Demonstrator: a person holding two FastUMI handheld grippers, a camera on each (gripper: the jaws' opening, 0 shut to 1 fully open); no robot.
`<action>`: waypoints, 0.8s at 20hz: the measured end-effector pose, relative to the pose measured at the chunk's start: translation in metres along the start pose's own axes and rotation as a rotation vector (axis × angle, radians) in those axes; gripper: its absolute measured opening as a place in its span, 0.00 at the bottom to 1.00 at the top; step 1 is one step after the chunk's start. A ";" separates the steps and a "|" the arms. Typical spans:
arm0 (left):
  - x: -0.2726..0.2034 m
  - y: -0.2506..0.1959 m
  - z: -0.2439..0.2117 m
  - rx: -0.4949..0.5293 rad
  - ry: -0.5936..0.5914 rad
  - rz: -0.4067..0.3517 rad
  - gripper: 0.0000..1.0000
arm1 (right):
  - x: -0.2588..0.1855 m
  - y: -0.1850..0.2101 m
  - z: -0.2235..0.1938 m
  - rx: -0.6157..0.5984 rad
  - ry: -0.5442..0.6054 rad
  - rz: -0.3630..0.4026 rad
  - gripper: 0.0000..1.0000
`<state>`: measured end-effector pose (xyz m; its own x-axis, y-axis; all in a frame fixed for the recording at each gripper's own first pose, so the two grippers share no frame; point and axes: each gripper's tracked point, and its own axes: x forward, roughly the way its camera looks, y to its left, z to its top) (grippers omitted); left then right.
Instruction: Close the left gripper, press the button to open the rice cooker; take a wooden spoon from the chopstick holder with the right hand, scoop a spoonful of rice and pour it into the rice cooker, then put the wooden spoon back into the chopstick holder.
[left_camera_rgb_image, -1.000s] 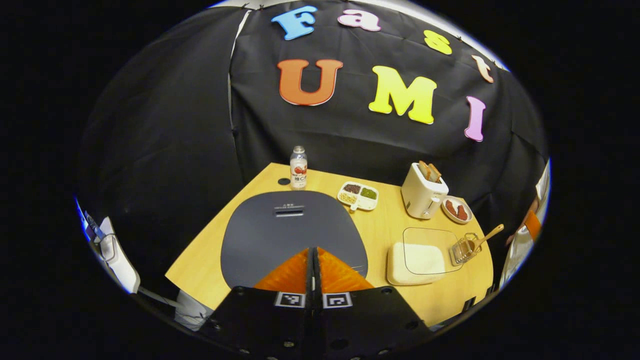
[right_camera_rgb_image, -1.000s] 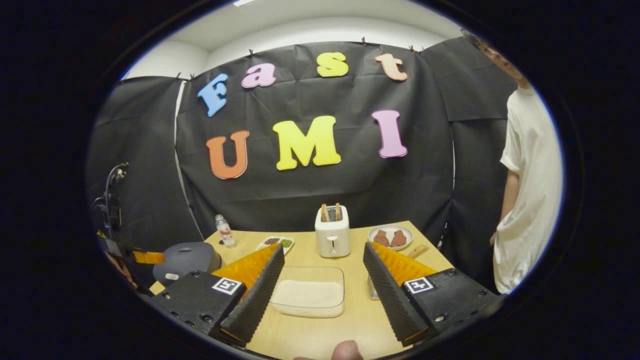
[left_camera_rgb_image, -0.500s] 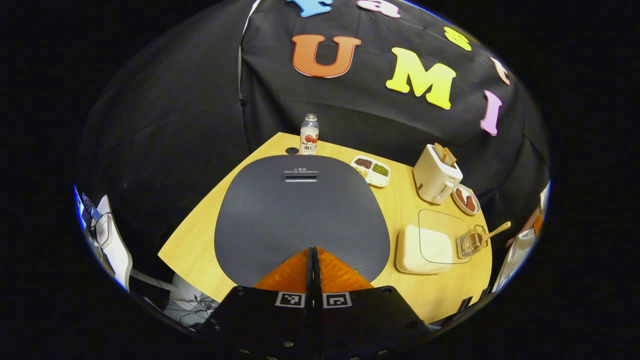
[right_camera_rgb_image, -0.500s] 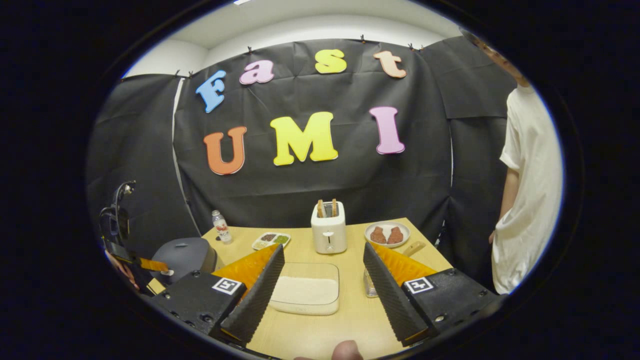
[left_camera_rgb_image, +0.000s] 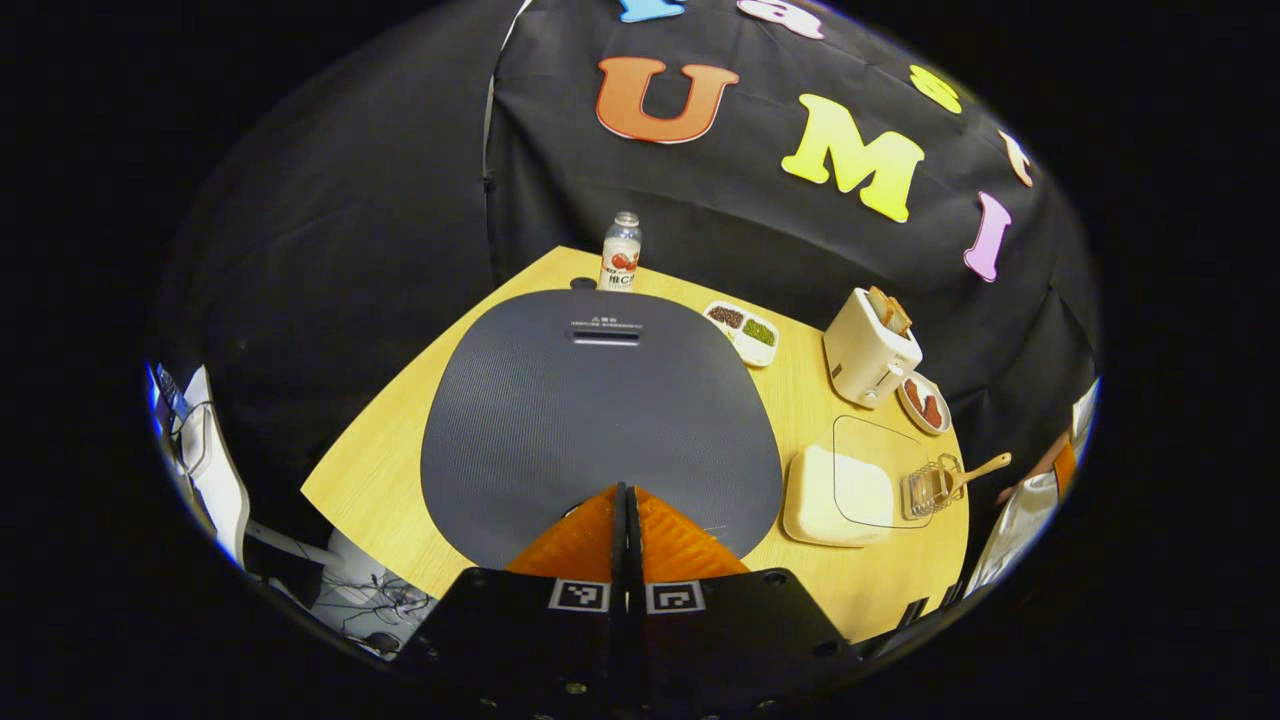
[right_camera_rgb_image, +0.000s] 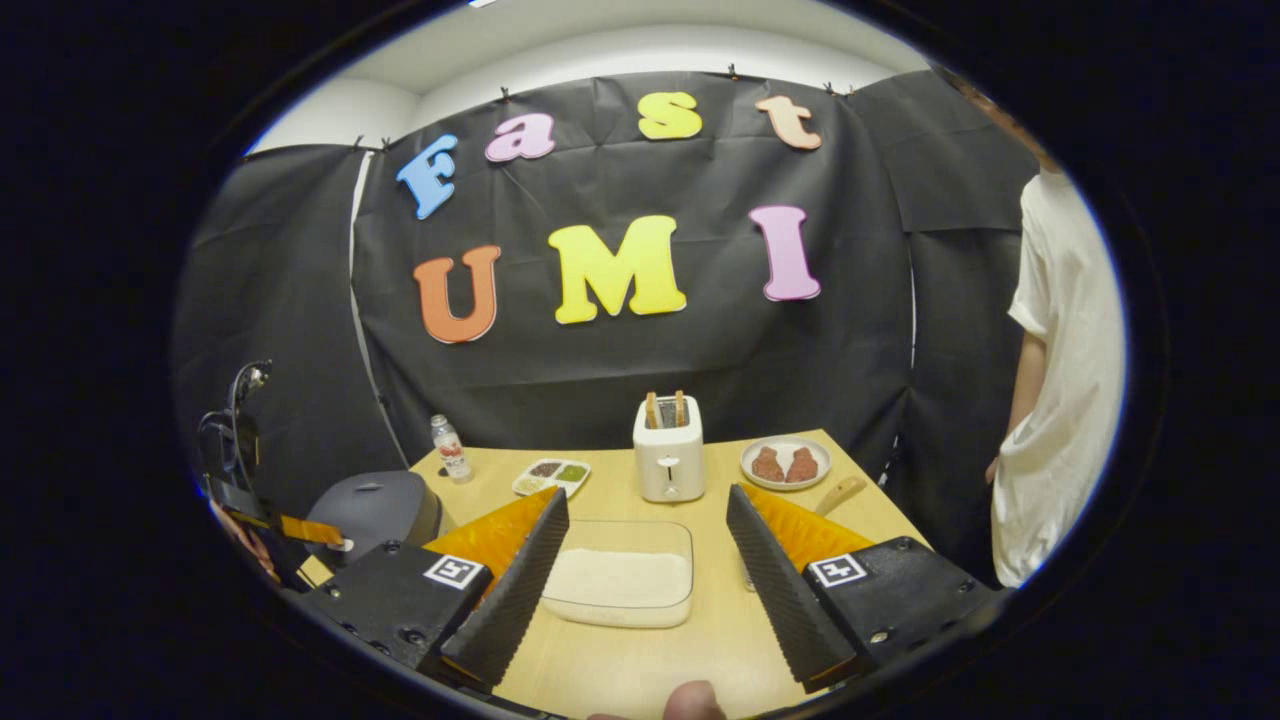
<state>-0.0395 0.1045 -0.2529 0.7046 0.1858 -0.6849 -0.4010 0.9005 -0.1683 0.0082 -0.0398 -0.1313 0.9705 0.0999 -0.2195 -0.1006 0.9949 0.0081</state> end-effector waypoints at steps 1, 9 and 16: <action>-0.007 -0.001 0.006 0.012 -0.039 0.000 0.00 | -0.001 0.000 0.005 -0.006 -0.012 0.000 1.00; -0.054 -0.007 0.135 0.050 -0.400 0.002 0.00 | -0.010 -0.005 0.025 -0.010 -0.053 -0.017 1.00; -0.085 -0.016 0.199 0.036 -0.597 -0.007 0.13 | -0.023 -0.023 0.039 -0.027 -0.082 -0.063 1.00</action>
<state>0.0232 0.1528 -0.0506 0.9185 0.3591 -0.1655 -0.3824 0.9133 -0.1402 -0.0032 -0.0647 -0.0884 0.9896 0.0386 -0.1382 -0.0432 0.9986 -0.0302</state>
